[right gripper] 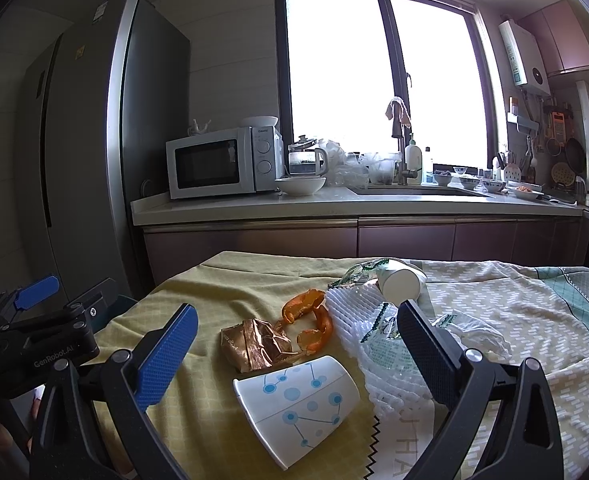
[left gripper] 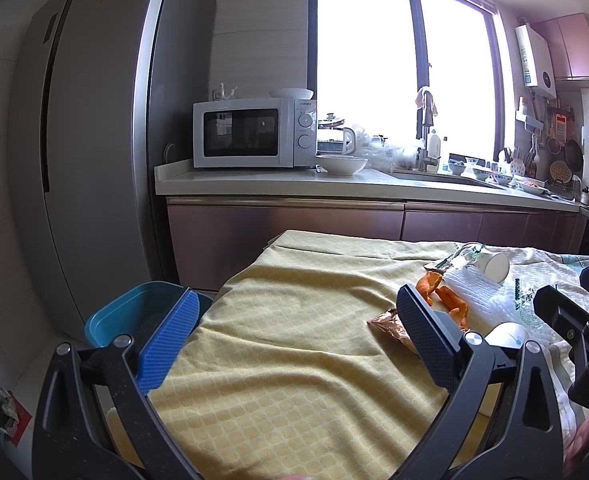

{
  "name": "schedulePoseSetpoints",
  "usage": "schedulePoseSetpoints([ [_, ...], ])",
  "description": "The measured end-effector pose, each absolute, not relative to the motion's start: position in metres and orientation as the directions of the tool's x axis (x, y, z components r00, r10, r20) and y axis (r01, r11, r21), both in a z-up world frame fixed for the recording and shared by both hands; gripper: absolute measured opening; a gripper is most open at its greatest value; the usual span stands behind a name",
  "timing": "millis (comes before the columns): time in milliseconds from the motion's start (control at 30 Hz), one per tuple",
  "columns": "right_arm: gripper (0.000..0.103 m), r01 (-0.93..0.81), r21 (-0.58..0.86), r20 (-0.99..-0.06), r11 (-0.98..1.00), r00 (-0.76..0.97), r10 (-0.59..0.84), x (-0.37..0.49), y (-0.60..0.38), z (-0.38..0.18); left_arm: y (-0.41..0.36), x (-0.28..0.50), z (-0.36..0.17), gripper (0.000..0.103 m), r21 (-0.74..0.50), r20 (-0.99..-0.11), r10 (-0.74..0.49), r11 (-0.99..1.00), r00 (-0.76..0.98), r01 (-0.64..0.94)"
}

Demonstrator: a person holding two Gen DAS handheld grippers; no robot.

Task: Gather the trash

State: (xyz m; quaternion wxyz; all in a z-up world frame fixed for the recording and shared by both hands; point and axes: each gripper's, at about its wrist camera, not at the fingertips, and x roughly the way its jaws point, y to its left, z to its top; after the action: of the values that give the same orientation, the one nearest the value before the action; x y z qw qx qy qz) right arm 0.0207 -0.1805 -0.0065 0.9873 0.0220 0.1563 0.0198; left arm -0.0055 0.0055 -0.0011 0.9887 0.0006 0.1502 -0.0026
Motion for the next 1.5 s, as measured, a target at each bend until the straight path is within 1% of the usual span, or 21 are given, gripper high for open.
schedulePoseSetpoints([
  [1133, 0.096, -0.041, 0.052, -0.314, 0.998, 0.948, 0.055, 0.022, -0.182, -0.006, 0.002, -0.001, -0.003, 0.097, -0.001, -0.314, -0.013, 1.0, 0.949, 0.013],
  [1367, 0.096, -0.044, 0.055, -0.321, 0.998, 0.945, 0.059, 0.022, -0.185, -0.007, -0.002, 0.002, -0.008, 0.097, 0.002, -0.332, -0.032, 0.999, 0.943, 0.034],
  [1500, 0.096, -0.032, 0.055, -0.329, 0.998, 0.943, 0.048, 0.023, -0.19, -0.008, -0.003, 0.003, -0.012, 0.097, 0.002, -0.359, -0.072, 0.997, 0.931, 0.078],
])
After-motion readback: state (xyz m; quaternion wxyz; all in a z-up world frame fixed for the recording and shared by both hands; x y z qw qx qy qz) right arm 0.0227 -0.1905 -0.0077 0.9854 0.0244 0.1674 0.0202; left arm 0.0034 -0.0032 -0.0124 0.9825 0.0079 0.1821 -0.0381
